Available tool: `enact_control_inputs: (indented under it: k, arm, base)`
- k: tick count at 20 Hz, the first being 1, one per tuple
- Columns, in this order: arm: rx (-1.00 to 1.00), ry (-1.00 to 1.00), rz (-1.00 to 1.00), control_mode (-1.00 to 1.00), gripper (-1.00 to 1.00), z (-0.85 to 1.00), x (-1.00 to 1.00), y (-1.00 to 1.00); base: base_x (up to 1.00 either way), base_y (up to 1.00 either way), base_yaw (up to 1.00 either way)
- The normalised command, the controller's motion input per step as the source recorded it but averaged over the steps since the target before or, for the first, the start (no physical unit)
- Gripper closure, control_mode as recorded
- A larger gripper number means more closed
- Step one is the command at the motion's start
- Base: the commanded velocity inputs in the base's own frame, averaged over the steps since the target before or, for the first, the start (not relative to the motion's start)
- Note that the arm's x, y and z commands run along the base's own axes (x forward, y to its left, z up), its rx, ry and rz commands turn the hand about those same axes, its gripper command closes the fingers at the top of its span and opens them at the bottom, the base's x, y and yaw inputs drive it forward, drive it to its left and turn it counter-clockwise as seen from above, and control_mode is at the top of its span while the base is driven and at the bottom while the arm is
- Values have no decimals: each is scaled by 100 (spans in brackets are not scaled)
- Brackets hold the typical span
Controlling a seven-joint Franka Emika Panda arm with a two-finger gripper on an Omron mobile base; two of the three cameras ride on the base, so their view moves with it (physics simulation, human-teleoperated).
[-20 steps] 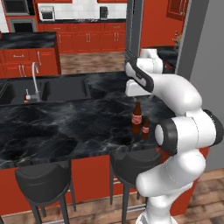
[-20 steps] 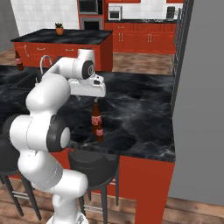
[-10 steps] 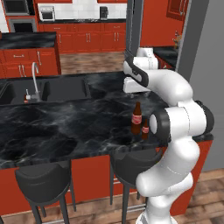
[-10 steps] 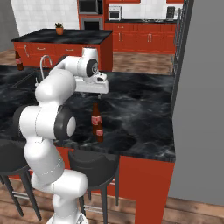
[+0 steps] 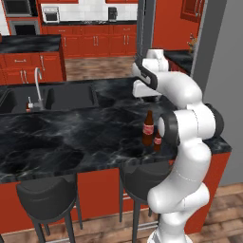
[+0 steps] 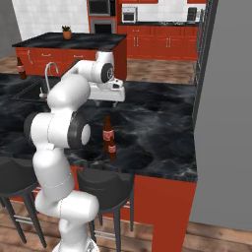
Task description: Place the large bottle from the dining counter next to the other large bottle outside the sink, and place the small bottle from the dining counter next to the other small bottle inside the sink.
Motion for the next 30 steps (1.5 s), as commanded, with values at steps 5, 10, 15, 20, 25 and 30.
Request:
enact_control_inputs:
  k: [5, 10, 15, 20, 25, 30]
  arm:
    - [0, 0, 0, -100, -100, -4, 3, 0]
    - [0, 0, 0, -100, -100, -10, -11, 0]
    - [0, 0, 0, -100, -100, -15, -17, -1]
    - [0, 0, 0, -100, -100, -19, -5, 0]
    - [0, 0, 0, -100, -100, -21, 0, 0]
    - [0, 0, 0, -100, -100, -18, 0, 0]
  base:
    - [0, 0, 0]
    - [0, 0, 0]
    - [0, 0, 0]
    - [0, 0, 0]
    - [0, 0, 0]
    - [0, 0, 0]
